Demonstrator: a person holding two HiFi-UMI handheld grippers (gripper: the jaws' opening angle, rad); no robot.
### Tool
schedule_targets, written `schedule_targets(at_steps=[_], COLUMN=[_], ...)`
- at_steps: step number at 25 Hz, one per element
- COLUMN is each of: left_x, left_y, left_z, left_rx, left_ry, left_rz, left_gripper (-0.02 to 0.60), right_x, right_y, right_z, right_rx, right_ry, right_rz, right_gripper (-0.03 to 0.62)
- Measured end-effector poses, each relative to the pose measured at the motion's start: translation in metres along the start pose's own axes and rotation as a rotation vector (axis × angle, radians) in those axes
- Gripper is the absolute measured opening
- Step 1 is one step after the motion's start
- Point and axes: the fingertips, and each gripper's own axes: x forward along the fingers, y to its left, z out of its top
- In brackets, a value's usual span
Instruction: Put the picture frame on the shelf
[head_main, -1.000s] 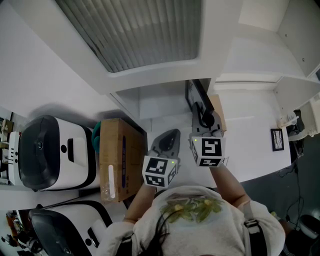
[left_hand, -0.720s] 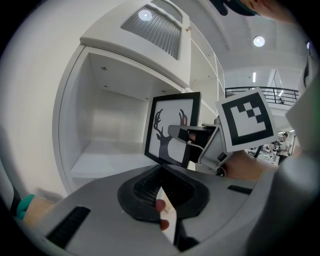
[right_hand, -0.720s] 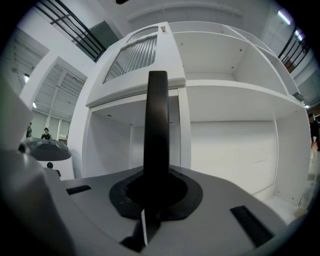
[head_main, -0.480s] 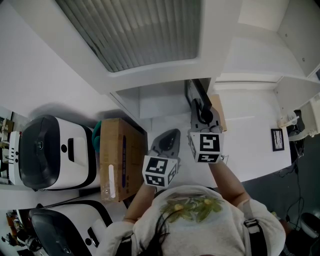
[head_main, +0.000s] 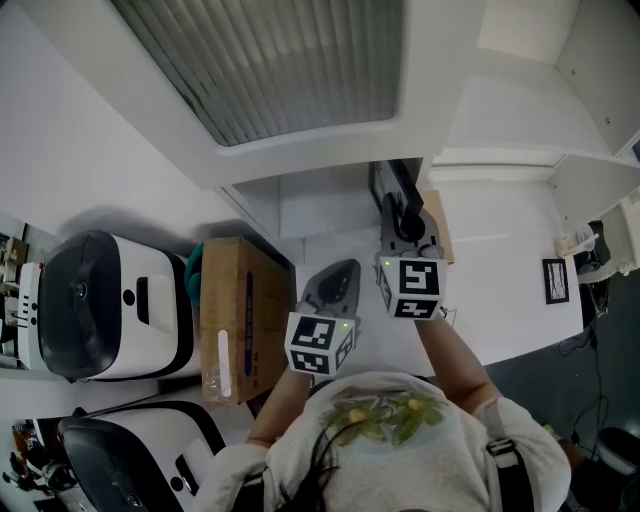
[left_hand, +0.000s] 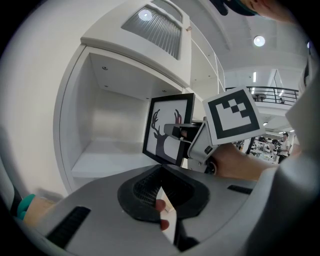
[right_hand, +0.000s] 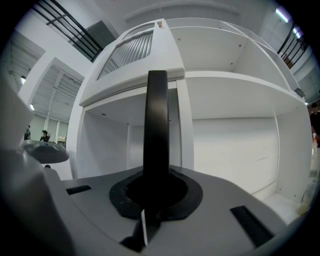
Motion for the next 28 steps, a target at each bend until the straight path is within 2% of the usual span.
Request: schedule_targets(at_steps=[24, 28], left_x=[-0.002, -0.002], left_y=[0.002, 0.002], left_z=[-0.002, -0.002], left_rx=[-0.004, -0.005], left_ry=[0.003, 0.003], left_rz=[0.002, 0.002], left_gripper=[0.026, 0.026], right_x=[0.015, 0.013], right_y=[0.005, 0.007], right_z=[0.001, 0.006], right_rx=[-0.013, -0.008], right_ry=[-0.001, -0.021], right_rz=[-0.006, 0.013], right_gripper=[0.035, 0.035])
